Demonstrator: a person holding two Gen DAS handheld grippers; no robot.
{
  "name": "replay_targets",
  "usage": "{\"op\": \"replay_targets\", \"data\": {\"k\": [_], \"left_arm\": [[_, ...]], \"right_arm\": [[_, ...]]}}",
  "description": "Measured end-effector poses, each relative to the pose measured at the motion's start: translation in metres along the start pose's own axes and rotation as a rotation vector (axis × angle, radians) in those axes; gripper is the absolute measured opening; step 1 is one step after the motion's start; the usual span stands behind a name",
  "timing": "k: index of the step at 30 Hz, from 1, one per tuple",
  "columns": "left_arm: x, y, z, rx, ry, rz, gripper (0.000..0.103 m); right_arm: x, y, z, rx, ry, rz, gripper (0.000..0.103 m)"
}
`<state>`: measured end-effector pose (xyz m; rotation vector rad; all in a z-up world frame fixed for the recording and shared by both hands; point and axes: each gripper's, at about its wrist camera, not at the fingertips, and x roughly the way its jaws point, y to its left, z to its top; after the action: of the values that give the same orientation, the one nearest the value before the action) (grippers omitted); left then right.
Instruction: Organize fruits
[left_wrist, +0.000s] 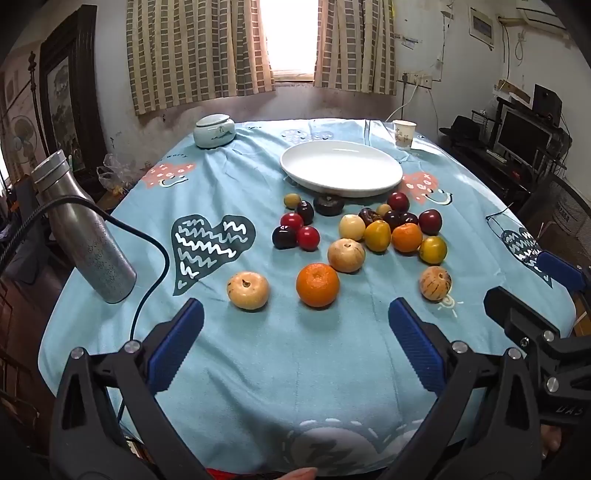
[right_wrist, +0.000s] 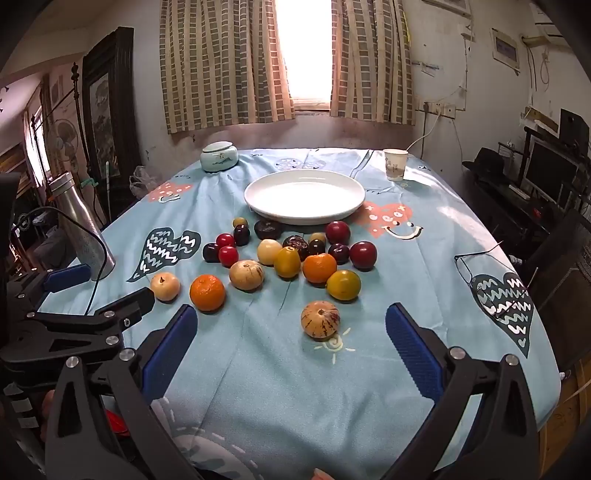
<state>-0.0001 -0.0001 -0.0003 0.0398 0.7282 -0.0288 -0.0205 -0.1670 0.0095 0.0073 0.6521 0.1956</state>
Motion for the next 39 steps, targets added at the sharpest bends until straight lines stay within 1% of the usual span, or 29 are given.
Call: {"op": "replay_targets", "data": {"k": [4, 7, 18, 21, 24, 39], "left_arm": [[-0.006, 0.001, 0.0, 0.009, -0.005, -0.009, 0.101], [-0.004, -0.004, -0.004, 0.019, -0.002, -0.002, 0.101], [0.003, -0.003, -0.003, 0.012, 0.02, -0.006, 0.101], [0.003, -0.004, -0.004, 0.011, 0.021, -0.006, 0.101], [0.004, -0.004, -0.005, 0.011, 0.022, -0.007, 0.101], [0.005, -0.005, -0.006, 0.008, 0.023, -0.008, 0.101]], "right_arm": [[-0.001, 0.001, 0.0, -0.002, -0.004, -0.001, 0.102], [-0.001, 0.0, -0.001, -0.002, -0.004, -0.003, 0.102], [-0.001, -0.001, -0.001, -0.002, -0.002, -0.002, 0.102], [-0.002, -0.004, 0.004, 0.0, -0.002, 0.001, 0.102], [-0.001, 0.0, -0.004, 0.0, -0.002, 0.004, 0.102], [-0.005, 0.0, -0.004, 0.004, -0.002, 0.006, 0.102]]}}
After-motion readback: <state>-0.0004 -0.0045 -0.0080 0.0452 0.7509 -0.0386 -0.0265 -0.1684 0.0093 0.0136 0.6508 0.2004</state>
